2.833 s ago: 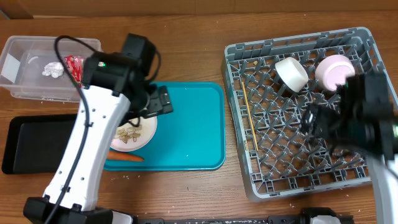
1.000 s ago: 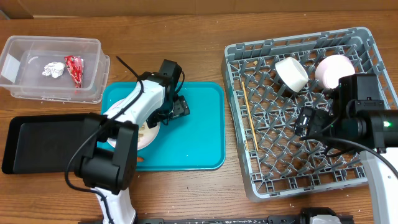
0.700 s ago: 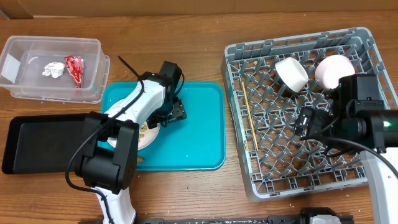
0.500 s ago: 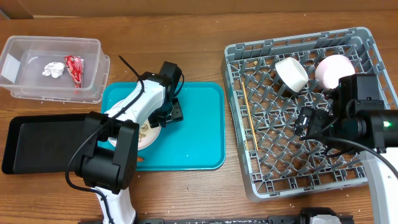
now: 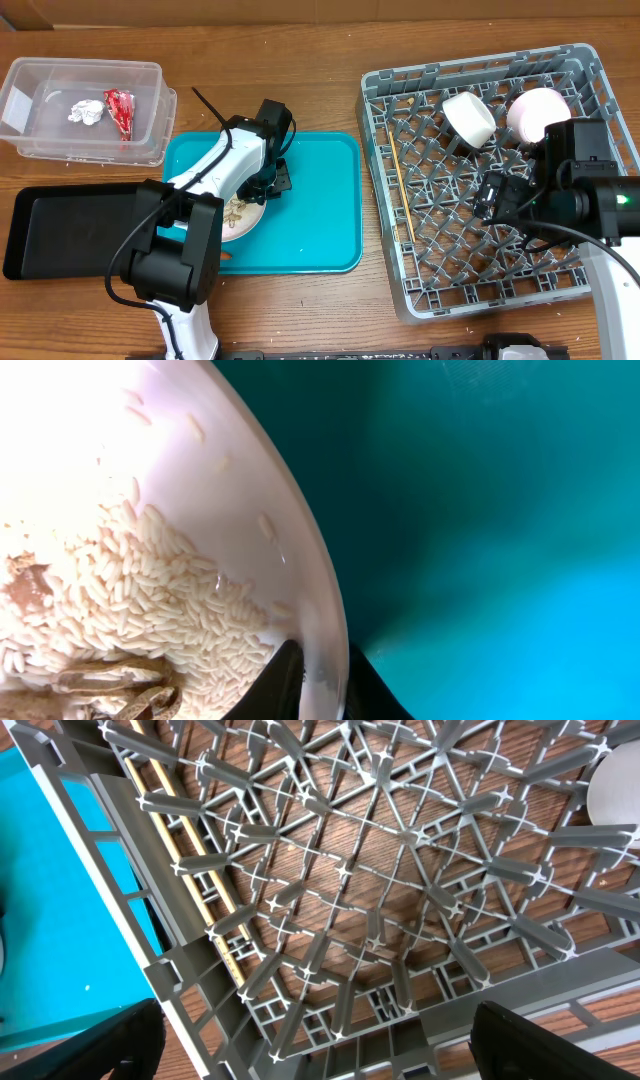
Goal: Sort waste into correct bins and load items into the dishwasher
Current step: 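Lift and tilt the plate with the left gripper toward the black tray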
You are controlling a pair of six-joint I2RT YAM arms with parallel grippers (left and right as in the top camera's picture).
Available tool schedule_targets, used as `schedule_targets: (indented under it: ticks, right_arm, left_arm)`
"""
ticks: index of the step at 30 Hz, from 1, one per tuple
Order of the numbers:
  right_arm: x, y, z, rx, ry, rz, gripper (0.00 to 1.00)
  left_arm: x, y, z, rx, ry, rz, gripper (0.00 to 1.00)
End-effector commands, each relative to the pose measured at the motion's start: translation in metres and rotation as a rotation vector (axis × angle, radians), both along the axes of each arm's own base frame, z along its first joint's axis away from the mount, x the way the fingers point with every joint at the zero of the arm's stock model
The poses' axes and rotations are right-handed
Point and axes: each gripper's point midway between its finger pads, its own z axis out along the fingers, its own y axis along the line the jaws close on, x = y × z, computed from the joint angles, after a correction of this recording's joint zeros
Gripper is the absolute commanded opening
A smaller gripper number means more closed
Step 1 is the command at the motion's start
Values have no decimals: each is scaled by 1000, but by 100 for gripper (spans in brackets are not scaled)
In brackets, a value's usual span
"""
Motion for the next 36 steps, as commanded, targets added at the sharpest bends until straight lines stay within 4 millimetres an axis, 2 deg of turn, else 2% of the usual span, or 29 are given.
schedule_targets:
  ticks: [1, 2, 12, 22, 36]
  right_arm:
    - [0, -1, 0, -4, -4, 5, 100]
    - [0, -1, 0, -4, -4, 4, 100]
    - [0, -1, 0, -4, -4, 4, 100]
    - [0, -1, 0, -4, -5, 4, 100]
    - [0, -1, 0, -4, -4, 5, 100]
  left_arm:
    - [-10, -1, -18, -4, 58, 1, 8]
    - [-10, 0, -18, -4, 58, 1, 4]
    - [-9, 2, -14, 14, 65, 0, 4]
    - [-3, 13, 20, 96, 87, -5, 4]
    - [0, 17, 48, 128, 100, -8, 4]
